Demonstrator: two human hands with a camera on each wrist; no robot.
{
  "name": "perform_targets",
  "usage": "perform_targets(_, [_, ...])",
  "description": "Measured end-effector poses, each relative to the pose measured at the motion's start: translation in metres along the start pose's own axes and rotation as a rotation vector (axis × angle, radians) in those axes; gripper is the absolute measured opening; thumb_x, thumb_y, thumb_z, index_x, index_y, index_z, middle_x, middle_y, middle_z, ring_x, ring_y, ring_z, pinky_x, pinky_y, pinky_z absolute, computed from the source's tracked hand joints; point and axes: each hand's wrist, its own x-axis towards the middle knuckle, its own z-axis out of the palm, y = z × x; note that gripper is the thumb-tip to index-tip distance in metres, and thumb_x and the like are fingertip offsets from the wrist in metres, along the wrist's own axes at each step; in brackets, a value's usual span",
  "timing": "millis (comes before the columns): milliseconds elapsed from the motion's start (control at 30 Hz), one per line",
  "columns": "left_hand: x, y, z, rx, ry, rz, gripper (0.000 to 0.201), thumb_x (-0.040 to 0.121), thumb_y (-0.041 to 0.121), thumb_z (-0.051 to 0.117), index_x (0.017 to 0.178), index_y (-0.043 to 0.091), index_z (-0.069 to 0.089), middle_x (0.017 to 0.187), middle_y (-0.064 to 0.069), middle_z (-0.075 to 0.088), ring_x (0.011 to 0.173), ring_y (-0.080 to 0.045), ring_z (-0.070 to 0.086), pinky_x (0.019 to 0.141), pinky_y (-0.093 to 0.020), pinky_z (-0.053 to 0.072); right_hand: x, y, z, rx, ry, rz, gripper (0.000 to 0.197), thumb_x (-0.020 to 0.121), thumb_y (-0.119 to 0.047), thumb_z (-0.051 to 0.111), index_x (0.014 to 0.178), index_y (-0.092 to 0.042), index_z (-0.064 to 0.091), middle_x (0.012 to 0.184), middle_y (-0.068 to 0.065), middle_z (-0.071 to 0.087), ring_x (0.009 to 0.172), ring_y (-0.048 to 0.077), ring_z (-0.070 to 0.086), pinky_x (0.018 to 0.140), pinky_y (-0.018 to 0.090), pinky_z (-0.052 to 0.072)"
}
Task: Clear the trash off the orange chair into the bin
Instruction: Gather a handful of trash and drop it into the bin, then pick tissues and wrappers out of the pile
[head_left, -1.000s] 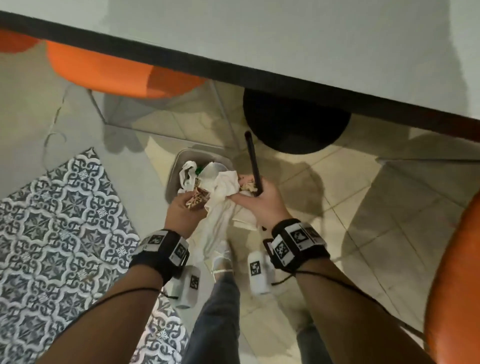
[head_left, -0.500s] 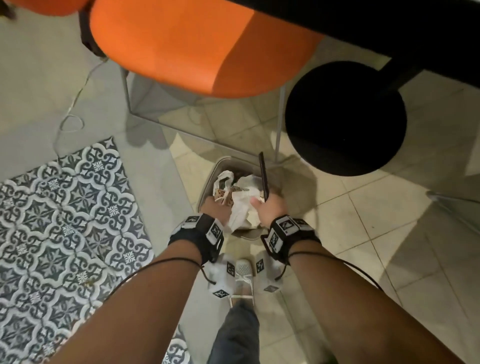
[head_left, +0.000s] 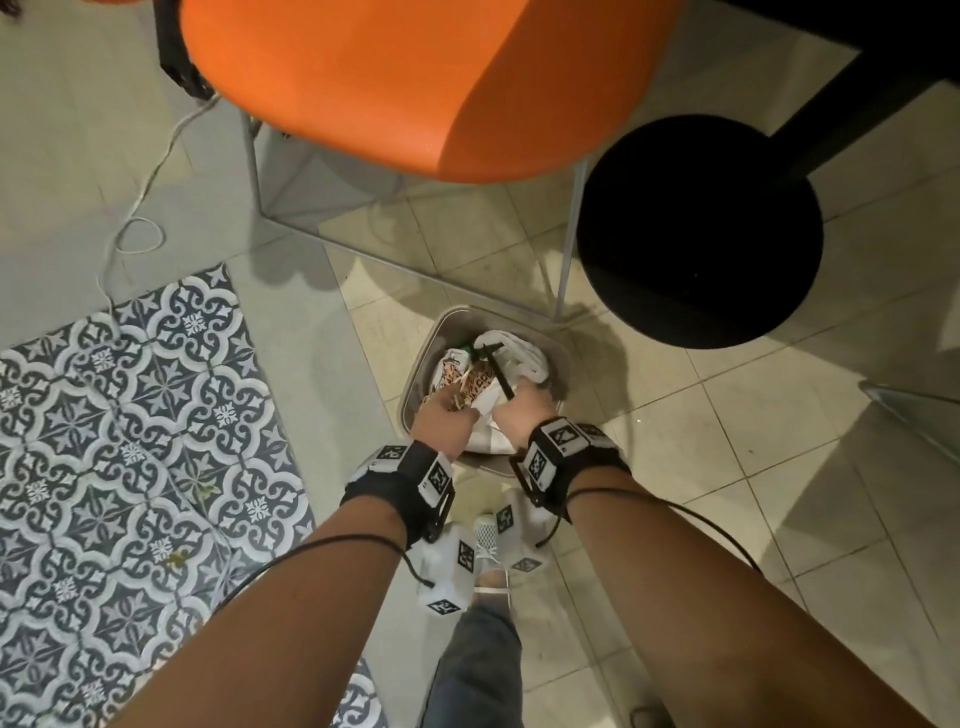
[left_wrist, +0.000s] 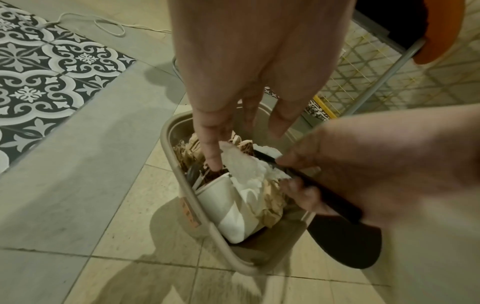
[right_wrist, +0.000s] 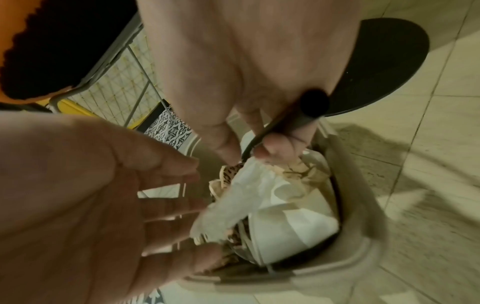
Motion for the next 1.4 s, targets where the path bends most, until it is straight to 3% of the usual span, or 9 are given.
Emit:
perform_targets(200, [0.003,-0.001,-0.009,-0.136,0.134,0.058,0.042,0.089,0.018,0.057,0.129,0.011,0.050,0.128,-0.013,0.056,0.115,-0.029,0.056,0.100,-0.047,0.045,0.004,-0.039,-0.003,0.290,-0.112,-0.083,0.071,0.088,-0.021,0.058,0.148,-0.012,0.021,0.126,0.008,0.054,0.085,0.019,0.053,0.054,0.023,0.038])
perform_targets(300, [0.002,0.000,-0.013,-0.180,0.176,0.089,0.041,0.090,0.018,0.054,0.130,0.009,0.050,0.128,-0.012,0.057,0.115,-0.028,0.056,0.099,-0.047,0.046,-0.006,-0.038,-0.004,0.428,-0.129,-0.097,0.088,0.087,-0.042,0.061,0.152,-0.022,0.005,0.145,0.008,0.044,0.111,0.023,0.055,0.090,0.035,0.048])
perform_targets(367, [-0.002,0.000,-0.012,-0.108,0.202,0.134,0.040,0.090,0.019,0.055,0.128,0.008,0.052,0.128,-0.014,0.056,0.116,-0.028,0.055,0.102,-0.044,0.044,-0.015,-0.028,-0.006,0.447,-0.111,-0.109,0.089,0.087,-0.048,0.059,0.152,-0.026,0.003,0.151,0.008,0.035,0.131,0.028,0.044,0.108,0.039,0.036])
perform_targets(633, [-0.058,0.023,0.041,0.255,0.263,0.376,0.030,0.087,0.013,0.056,0.116,0.008,0.061,0.137,-0.016,0.044,0.128,-0.029,0.041,0.108,-0.035,0.032,-0.085,0.060,-0.060,0.619,0.021,-0.118,0.057,0.095,-0.032,0.053,0.146,-0.017,0.031,0.137,-0.004,0.042,0.133,0.022,0.039,0.100,0.030,0.033])
perform_targets(733, [-0.089,0.037,0.087,0.403,0.181,0.442,0.034,0.086,0.013,0.056,0.119,0.008,0.061,0.143,-0.018,0.038,0.134,-0.031,0.034,0.110,-0.035,0.028,-0.114,0.113,-0.092,0.721,0.134,-0.107,0.057,0.095,-0.028,0.054,0.146,-0.020,0.031,0.150,0.003,0.036,0.133,0.018,0.040,0.103,0.029,0.033])
perform_targets(900, [-0.160,0.056,0.192,0.676,-0.022,0.497,0.040,0.088,0.021,0.053,0.128,0.013,0.053,0.141,-0.017,0.037,0.133,-0.032,0.033,0.110,-0.034,0.028,-0.170,0.222,-0.146,1.026,0.372,-0.113,0.046,0.093,-0.008,0.056,0.136,-0.020,0.048,0.132,0.003,0.055,0.093,0.014,0.062,0.067,0.015,0.051])
perform_targets(1000, [-0.216,0.058,0.268,0.637,-0.186,0.642,0.030,0.088,0.015,0.054,0.117,0.016,0.060,0.135,-0.011,0.046,0.126,-0.028,0.043,0.108,-0.031,0.033,-0.200,0.305,-0.180,1.023,0.603,-0.185,0.037,0.091,0.004,0.050,0.127,-0.007,0.054,0.126,0.011,0.057,0.098,0.016,0.058,0.073,0.008,0.047])
perform_targets(1167, [-0.315,0.049,0.397,0.590,-0.416,0.851,0.020,0.086,0.007,0.056,0.101,0.013,0.067,0.116,-0.009,0.057,0.113,-0.024,0.052,0.099,-0.021,0.034,-0.246,0.457,-0.227,0.858,1.011,-0.106,0.027,0.084,-0.014,0.051,0.105,-0.026,0.065,0.112,0.008,0.064,0.106,0.022,0.059,0.098,0.039,0.046])
perform_targets(1400, [-0.410,0.037,0.539,0.690,-0.639,0.889,0.029,0.085,0.027,0.064,0.112,0.017,0.060,0.122,-0.003,0.051,0.113,-0.015,0.050,0.093,-0.017,0.031,-0.320,0.655,-0.263,0.774,1.501,0.329,0.023,0.082,-0.019,0.056,0.101,-0.015,0.070,0.107,0.018,0.062,0.100,0.036,0.058,0.086,0.040,0.048])
